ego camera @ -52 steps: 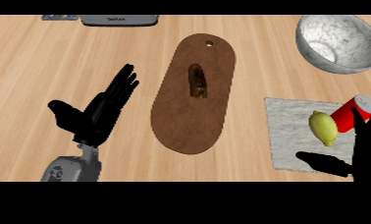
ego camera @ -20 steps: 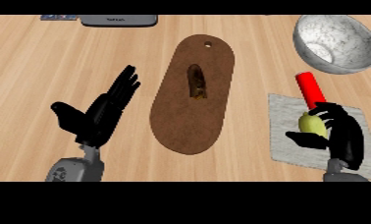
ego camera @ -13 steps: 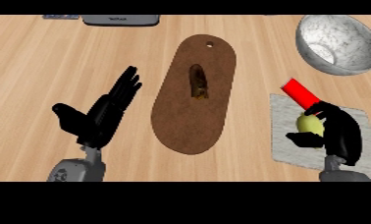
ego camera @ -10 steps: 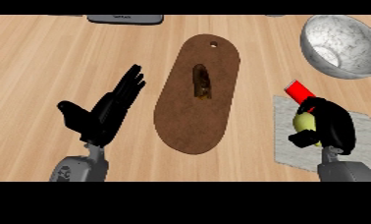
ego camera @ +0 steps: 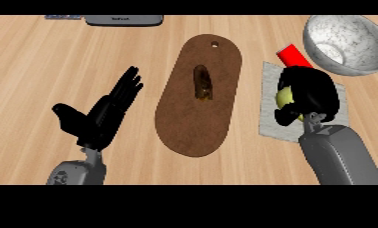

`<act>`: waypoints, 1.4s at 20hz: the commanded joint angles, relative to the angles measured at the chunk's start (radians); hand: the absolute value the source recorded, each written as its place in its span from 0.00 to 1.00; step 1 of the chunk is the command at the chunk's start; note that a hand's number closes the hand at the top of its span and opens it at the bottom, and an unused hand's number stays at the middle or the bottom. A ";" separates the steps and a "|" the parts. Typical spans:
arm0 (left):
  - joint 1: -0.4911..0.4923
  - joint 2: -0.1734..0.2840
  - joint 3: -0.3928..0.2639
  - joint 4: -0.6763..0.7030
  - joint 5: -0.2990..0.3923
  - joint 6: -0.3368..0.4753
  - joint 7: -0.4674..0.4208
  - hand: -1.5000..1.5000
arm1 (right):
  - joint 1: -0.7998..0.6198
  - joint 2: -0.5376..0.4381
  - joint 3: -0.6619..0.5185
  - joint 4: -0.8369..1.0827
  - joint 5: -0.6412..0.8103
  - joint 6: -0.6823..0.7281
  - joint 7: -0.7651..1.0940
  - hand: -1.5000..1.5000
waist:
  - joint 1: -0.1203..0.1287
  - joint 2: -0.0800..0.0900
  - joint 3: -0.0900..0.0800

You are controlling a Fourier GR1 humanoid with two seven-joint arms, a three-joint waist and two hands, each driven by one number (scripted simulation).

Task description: Pick the lemon from the placemat and place it in the bowl

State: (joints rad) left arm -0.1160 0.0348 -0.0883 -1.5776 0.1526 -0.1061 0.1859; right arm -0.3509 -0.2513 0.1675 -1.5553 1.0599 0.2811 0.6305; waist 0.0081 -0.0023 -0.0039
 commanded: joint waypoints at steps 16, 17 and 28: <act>0.038 0.010 0.013 -0.043 0.011 -0.017 -0.008 0.50 | -0.303 -0.101 -0.255 -0.268 -0.031 0.218 0.102 1.00 | -0.005 0.002 0.004; 0.029 0.006 -0.009 -0.037 -0.008 -0.013 0.015 0.50 | -0.391 -0.066 -0.240 -0.199 -0.016 0.217 0.141 1.00 | -0.001 0.002 0.004; 0.063 0.016 0.002 -0.066 0.016 -0.046 0.000 0.50 | -0.508 -0.232 -0.429 0.315 -0.043 -0.071 -0.151 1.00 | 0.015 0.007 0.004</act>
State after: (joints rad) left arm -0.1158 0.0356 -0.0799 -1.6104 0.1591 -0.1182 0.2133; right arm -0.7815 -0.4213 -0.1929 -1.4147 1.0399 0.2680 0.5624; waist 0.0129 0.0037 0.0003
